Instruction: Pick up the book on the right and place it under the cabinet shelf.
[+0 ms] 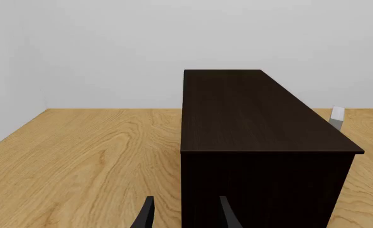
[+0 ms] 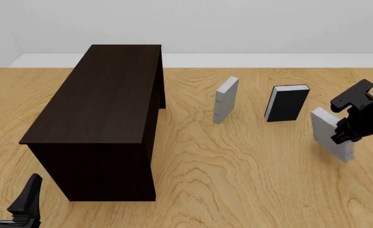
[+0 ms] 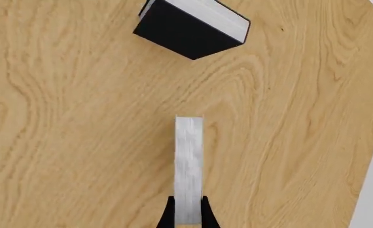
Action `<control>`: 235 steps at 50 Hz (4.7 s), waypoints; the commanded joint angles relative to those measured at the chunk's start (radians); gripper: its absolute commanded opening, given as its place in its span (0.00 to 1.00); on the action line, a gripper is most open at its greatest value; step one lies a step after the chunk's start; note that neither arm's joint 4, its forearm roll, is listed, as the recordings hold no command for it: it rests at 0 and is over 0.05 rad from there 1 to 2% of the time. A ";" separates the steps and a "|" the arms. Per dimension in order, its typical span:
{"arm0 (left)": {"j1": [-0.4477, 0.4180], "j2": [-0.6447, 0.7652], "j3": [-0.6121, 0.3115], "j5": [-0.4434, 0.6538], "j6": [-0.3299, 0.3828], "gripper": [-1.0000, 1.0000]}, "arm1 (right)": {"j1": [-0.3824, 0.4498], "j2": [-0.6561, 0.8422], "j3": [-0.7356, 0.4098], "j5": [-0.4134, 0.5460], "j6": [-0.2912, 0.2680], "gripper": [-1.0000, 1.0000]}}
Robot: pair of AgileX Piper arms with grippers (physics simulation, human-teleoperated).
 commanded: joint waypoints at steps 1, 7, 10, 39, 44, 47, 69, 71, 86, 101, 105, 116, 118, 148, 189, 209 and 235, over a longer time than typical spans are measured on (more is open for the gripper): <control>0.000 0.000 0.000 0.000 0.000 1.00 | 0.085 -0.063 -0.008 0.040 0.050 0.00; 0.000 0.000 0.000 0.000 0.000 1.00 | 0.106 -0.097 -0.006 0.055 0.054 0.00; 0.000 0.000 0.000 0.000 0.000 1.00 | 0.105 -0.115 -0.004 0.063 0.041 0.00; 0.000 0.000 0.000 0.000 0.000 1.00 | 0.314 -0.332 -0.009 0.120 0.221 0.00; 0.000 0.000 0.000 0.000 0.000 1.00 | 0.340 -0.370 -0.003 0.135 0.254 0.00; 0.000 0.000 0.000 0.000 0.000 1.00 | 0.359 -0.401 -0.017 0.145 0.285 0.00; 0.000 0.000 0.000 0.000 0.000 1.00 | 0.386 -0.552 0.033 0.058 0.347 0.00; 0.000 0.000 0.000 0.000 0.000 1.00 | 0.386 -0.578 0.042 0.036 0.355 0.00; 0.000 0.000 0.000 0.000 0.000 1.00 | 0.435 -0.632 0.155 -0.051 0.451 0.00; 0.000 0.000 0.000 0.000 0.000 1.00 | 0.491 -0.649 0.223 -0.129 0.527 0.00; 0.000 0.000 0.000 0.000 0.000 1.00 | 0.501 -0.653 0.229 -0.144 0.561 0.00; 0.000 0.000 0.000 0.000 0.000 1.00 | 0.565 -0.642 0.218 -0.179 0.666 0.00; 0.000 0.000 0.000 0.000 0.000 1.00 | 0.585 -0.645 0.220 -0.192 0.683 0.00; 0.000 0.000 0.000 0.000 0.000 1.00 | 0.679 -0.659 0.380 -0.434 0.890 0.00; 0.000 0.000 0.000 0.000 0.000 1.00 | 0.804 -0.755 0.552 -0.685 1.200 0.00; 0.000 0.000 0.000 0.000 0.000 1.00 | 0.840 -0.658 0.639 -0.931 1.337 0.00; 0.000 0.000 0.000 0.000 0.000 1.00 | 0.882 -0.530 0.723 -1.196 1.431 0.00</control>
